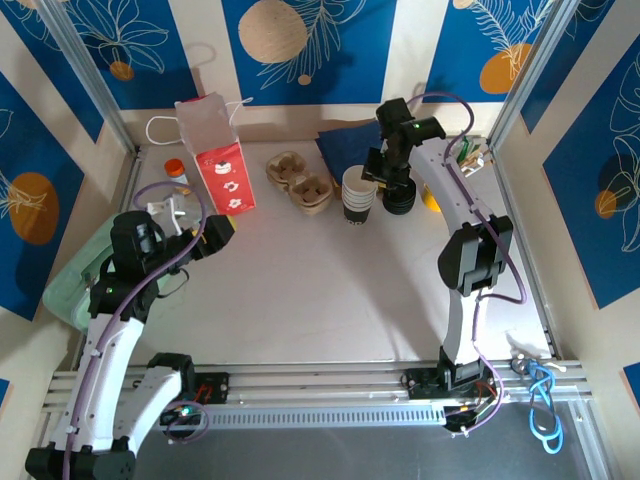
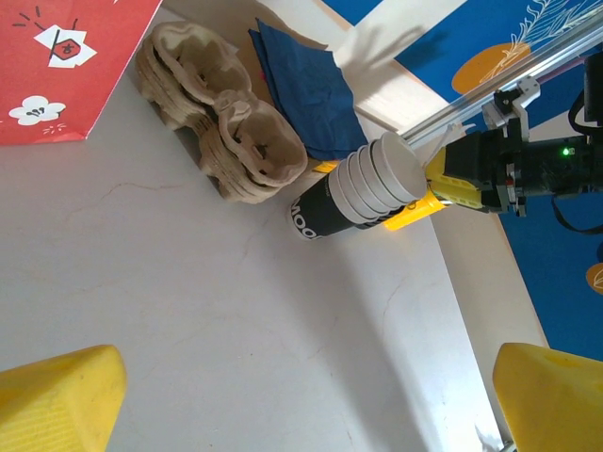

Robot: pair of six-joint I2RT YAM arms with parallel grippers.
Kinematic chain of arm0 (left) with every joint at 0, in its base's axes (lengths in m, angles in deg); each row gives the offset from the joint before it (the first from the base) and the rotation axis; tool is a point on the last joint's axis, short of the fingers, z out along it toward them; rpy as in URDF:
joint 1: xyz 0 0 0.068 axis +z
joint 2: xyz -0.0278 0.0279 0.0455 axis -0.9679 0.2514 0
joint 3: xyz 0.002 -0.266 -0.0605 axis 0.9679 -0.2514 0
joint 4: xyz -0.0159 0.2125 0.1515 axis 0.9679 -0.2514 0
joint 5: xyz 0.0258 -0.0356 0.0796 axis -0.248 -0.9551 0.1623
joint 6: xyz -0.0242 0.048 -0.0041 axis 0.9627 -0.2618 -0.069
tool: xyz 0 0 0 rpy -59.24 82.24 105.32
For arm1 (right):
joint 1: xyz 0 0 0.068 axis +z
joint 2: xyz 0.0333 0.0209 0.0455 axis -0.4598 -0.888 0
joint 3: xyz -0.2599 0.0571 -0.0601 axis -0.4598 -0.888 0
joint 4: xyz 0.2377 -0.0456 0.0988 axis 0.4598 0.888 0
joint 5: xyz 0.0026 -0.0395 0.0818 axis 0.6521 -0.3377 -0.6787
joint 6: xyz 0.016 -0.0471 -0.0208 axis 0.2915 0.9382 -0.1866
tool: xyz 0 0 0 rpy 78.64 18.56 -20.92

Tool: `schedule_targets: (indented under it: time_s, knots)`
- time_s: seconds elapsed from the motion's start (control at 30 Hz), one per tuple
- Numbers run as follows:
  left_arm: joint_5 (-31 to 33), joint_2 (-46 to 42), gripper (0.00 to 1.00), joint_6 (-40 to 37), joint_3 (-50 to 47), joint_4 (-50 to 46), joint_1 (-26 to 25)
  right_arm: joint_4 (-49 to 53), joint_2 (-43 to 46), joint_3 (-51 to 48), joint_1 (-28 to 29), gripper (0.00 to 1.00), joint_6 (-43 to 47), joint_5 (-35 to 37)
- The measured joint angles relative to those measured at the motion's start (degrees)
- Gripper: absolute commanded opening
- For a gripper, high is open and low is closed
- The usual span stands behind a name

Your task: Pack the takeout coffee

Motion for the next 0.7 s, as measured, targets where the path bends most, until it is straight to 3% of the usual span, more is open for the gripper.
schedule_targets:
  time_s: [0.23,0.7]
  knots:
    - [0.0,0.2,0.99,0.0,0.0,0.0,0.0,0.4,0.0,0.0,0.1,0.41,0.0,1.9]
    - [0.0,0.8,0.99,0.0,0.0,0.0,0.0,0.5,-1.4,0.4,0.1,0.28,0.1,2.0]
